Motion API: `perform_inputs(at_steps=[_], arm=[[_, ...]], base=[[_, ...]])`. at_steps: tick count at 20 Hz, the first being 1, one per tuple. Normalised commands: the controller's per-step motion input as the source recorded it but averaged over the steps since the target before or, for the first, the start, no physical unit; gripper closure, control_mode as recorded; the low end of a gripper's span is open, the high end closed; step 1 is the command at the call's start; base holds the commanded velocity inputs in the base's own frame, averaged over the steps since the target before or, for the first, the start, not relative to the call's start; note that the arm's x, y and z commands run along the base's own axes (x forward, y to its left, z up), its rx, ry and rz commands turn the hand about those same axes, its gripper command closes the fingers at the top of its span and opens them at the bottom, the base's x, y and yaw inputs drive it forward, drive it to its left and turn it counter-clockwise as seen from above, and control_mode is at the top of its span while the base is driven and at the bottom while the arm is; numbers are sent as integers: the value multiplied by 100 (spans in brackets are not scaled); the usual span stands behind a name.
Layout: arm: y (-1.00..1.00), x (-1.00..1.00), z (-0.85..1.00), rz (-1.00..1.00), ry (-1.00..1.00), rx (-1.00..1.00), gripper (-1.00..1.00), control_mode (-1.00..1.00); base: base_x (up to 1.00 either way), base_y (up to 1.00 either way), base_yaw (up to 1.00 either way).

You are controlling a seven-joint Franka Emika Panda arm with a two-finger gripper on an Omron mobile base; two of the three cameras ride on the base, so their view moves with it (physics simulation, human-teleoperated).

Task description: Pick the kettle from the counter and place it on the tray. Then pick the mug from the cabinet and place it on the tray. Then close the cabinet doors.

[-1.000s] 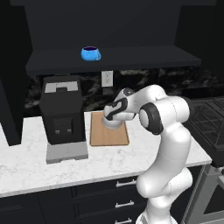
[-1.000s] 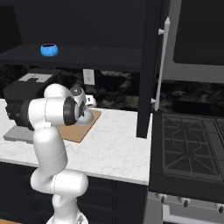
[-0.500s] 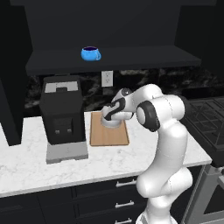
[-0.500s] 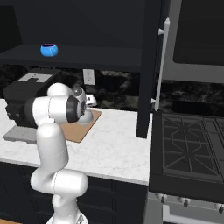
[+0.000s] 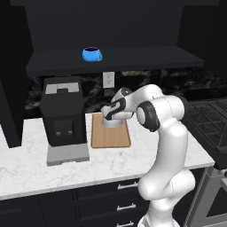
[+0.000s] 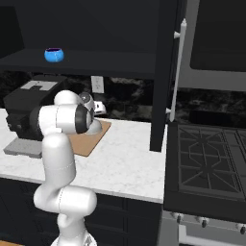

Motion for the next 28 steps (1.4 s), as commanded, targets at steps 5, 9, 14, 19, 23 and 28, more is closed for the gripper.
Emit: perform_inputs(at_steps=[5,9,14,19,23,28], arm=[[0,0,-13,0,0,0,-100,-100],[-1,-21,-2,0,-4,0,-100,-100],[-8,-30,1,-4,-7,0,-100,-100],[-5,-29,13,-3,-16,0,-100,-100],[-3,-26,42,-2,-13,0,-100,-100],[0,-27,69,-2,-10,0,-100,-100]], base=[[0,0,0],[0,0,0],[0,0,0],[0,0,0],[0,0,0],[0,0,0]])
